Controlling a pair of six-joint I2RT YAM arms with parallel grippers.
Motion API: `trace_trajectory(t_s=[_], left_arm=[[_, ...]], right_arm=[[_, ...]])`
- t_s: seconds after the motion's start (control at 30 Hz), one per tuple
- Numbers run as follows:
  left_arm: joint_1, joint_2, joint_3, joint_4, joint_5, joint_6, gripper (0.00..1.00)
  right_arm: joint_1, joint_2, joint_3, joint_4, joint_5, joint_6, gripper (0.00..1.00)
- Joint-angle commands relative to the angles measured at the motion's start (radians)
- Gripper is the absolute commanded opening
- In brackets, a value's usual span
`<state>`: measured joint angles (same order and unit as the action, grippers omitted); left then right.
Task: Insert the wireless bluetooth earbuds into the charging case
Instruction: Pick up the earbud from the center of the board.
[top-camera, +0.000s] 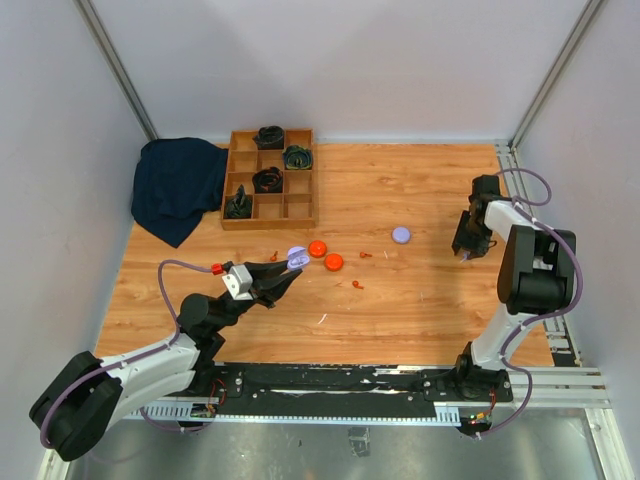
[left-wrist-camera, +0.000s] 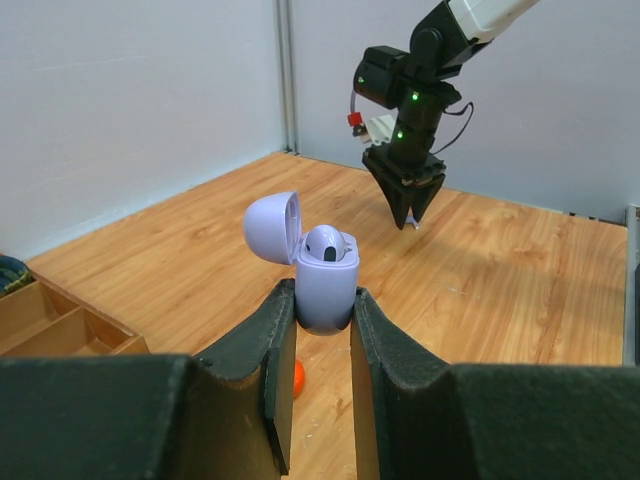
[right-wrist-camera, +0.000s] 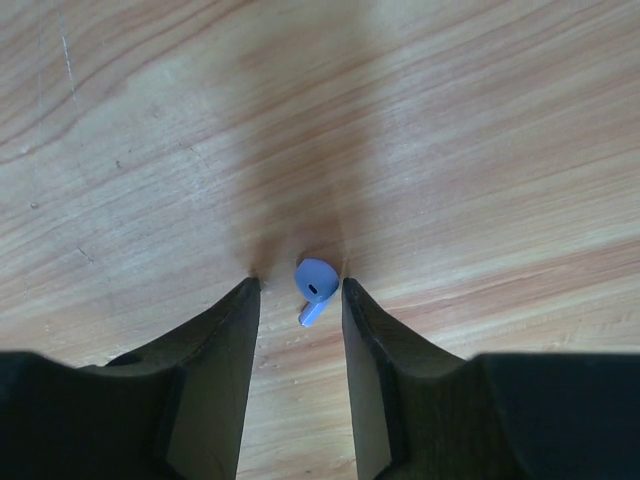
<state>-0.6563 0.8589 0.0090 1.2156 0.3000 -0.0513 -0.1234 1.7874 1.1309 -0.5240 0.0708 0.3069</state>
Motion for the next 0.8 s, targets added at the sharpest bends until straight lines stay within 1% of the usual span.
trace_trajectory(t_s=[0.0,0.13,0.23,0.63,0.77], left_arm=[[0.006,-0.01,-0.041,0.012,-0.002,0.014,0.0],[0.006,-0.006,-0.038,0.006,-0.002,0.014,0.0],[0.006,-0.001,-0.037,0.005,0.0,0.012,0.0],[0.006,0.015,-0.035,0.016,0.004,0.008,0.0],[0.006,0.014,-0.035,0.016,0.003,0.008,0.0]], right_arm=[[-0.045,0.04,-0.007,0.003,0.018,-0.027,0.38],[-0.075,0.051,-0.017,0.016,-0.026,-0.027,0.37],[-0.086,0.059,-0.022,0.016,-0.042,-0.029,0.31],[-0.083,0.055,-0.022,-0.044,-0.064,-0.039,0.31],[-0.077,0.064,-0.02,-0.055,-0.072,-0.047,0.27]])
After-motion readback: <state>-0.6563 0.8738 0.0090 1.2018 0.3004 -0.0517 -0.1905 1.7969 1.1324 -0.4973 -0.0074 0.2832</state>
